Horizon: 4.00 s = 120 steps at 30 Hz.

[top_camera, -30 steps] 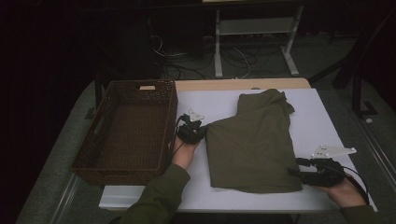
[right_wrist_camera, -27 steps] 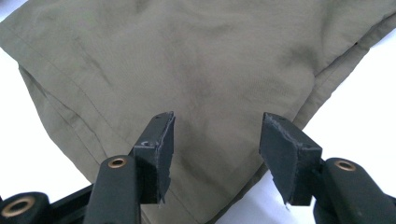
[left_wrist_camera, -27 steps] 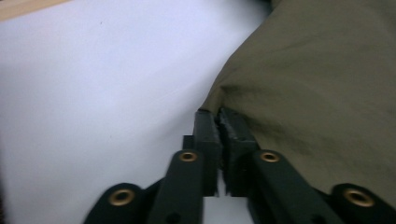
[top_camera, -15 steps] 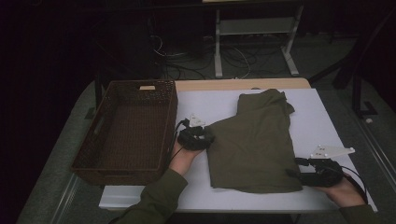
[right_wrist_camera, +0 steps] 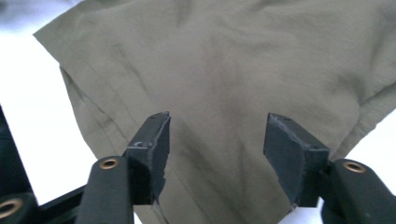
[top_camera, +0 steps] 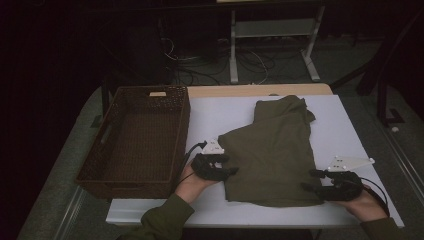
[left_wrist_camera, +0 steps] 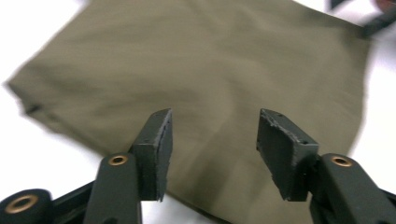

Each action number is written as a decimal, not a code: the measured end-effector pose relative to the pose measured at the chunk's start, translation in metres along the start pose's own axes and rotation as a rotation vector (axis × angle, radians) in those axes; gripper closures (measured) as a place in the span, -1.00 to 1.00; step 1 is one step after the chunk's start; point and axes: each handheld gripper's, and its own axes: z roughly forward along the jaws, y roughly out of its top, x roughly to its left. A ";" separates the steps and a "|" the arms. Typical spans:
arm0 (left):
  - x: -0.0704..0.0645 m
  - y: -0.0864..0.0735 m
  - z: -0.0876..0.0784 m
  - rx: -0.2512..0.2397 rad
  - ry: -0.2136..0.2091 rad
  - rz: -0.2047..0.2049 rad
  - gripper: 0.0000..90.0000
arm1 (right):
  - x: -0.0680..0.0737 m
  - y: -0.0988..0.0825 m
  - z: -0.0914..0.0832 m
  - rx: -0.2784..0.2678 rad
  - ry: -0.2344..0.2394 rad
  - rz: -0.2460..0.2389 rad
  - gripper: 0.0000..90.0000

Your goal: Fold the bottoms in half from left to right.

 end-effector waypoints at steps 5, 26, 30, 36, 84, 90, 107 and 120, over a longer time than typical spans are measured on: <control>-0.017 -0.006 0.000 0.016 -0.081 0.057 0.25 | 0.005 0.004 0.000 -0.013 0.045 -0.013 0.47; -0.018 -0.018 0.023 0.110 -0.178 0.132 0.02 | 0.008 0.006 0.036 0.131 0.094 -0.083 0.40; -0.032 -0.021 0.031 0.147 -0.240 0.195 -0.21 | 0.012 0.006 0.035 0.134 0.149 -0.099 0.10; -0.040 -0.023 0.035 0.168 -0.201 0.286 -0.25 | 0.015 0.004 0.032 0.126 0.152 -0.114 -0.03; -0.008 -0.017 0.025 0.194 -0.151 0.164 0.86 | 0.024 0.003 0.036 0.183 0.050 -0.192 0.86; -0.005 -0.016 0.025 0.192 -0.164 0.135 0.87 | 0.022 0.007 0.038 0.195 0.066 -0.167 0.91; -0.017 -0.014 0.000 0.139 -0.195 0.108 0.88 | 0.031 0.006 0.019 0.140 0.110 -0.135 0.92; -0.029 -0.028 -0.009 0.152 -0.226 0.104 0.88 | 0.041 0.001 0.015 0.158 0.180 -0.137 0.92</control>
